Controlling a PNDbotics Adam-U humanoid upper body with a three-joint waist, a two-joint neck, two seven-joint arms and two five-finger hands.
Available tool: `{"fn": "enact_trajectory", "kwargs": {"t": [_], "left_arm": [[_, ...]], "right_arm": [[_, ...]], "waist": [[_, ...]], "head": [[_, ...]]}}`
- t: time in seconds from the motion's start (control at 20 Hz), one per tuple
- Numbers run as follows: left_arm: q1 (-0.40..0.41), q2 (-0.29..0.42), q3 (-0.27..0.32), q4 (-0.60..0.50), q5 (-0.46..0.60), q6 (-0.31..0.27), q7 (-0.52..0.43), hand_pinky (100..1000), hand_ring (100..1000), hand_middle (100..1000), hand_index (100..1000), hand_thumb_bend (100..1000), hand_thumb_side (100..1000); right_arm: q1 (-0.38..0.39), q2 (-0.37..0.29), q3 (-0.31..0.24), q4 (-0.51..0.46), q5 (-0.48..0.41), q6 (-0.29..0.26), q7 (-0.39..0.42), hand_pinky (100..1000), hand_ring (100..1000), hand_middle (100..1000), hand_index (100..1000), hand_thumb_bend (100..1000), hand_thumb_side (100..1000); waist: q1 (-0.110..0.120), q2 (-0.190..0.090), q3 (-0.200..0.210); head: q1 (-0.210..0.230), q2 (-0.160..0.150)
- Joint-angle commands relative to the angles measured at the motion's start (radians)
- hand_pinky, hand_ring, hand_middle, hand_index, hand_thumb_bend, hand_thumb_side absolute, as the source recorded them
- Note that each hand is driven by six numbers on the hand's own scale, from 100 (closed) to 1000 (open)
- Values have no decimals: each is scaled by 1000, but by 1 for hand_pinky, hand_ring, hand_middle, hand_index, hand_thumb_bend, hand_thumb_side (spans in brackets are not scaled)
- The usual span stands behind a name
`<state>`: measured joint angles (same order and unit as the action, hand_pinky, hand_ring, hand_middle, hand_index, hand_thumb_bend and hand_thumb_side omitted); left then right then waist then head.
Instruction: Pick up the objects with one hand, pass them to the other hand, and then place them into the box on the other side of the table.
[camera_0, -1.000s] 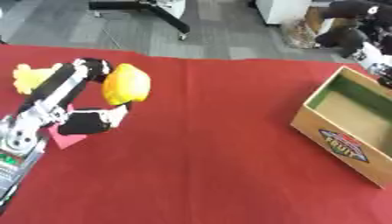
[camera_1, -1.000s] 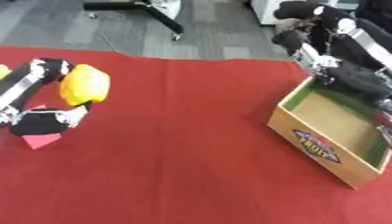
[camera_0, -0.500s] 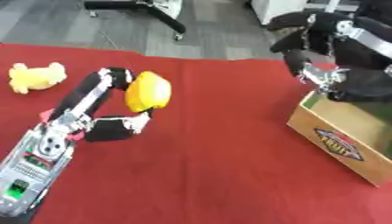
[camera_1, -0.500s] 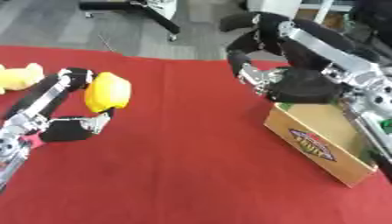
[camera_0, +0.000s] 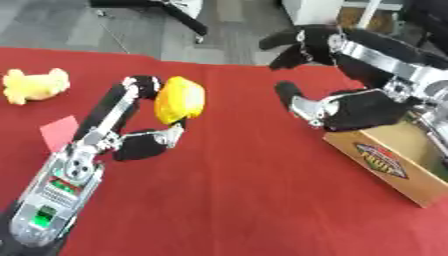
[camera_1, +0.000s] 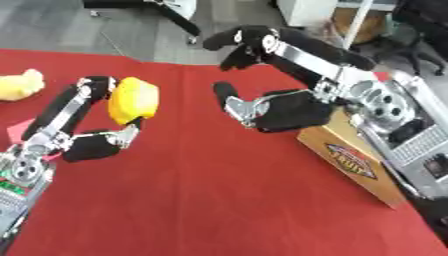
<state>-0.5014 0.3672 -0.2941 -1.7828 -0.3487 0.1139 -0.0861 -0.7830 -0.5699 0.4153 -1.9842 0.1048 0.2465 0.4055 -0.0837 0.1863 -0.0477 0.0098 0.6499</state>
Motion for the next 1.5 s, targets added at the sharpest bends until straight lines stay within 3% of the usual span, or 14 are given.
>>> {"fn": "enact_trajectory", "kwargs": {"t": [0.05,0.3,0.8,1.5], "left_arm": [[-19,-5,-3,-3,-11,-8,7,757,595,534,497,100,189],[-22,-15,-14,11,-28,-21,3,757,595,534,497,100,187],[-37,-32,-23,23,-58,-56,-1,754,597,536,497,100,175],[-45,-58,-34,15,-74,-94,-2,752,596,536,497,100,175]], "right_arm": [[-31,3,6,-16,58,12,42,860,819,887,902,100,279],[-64,32,29,-16,146,38,109,863,827,887,900,115,272],[-105,111,62,14,251,86,183,860,829,886,902,156,119],[-122,201,86,133,344,88,173,860,830,889,913,169,100]], "waist": [[2,-26,-3],[-2,-27,-7],[-10,-31,-12],[-7,-27,-9]], "head": [[-8,9],[-13,16],[-24,33],[-43,41]]}}
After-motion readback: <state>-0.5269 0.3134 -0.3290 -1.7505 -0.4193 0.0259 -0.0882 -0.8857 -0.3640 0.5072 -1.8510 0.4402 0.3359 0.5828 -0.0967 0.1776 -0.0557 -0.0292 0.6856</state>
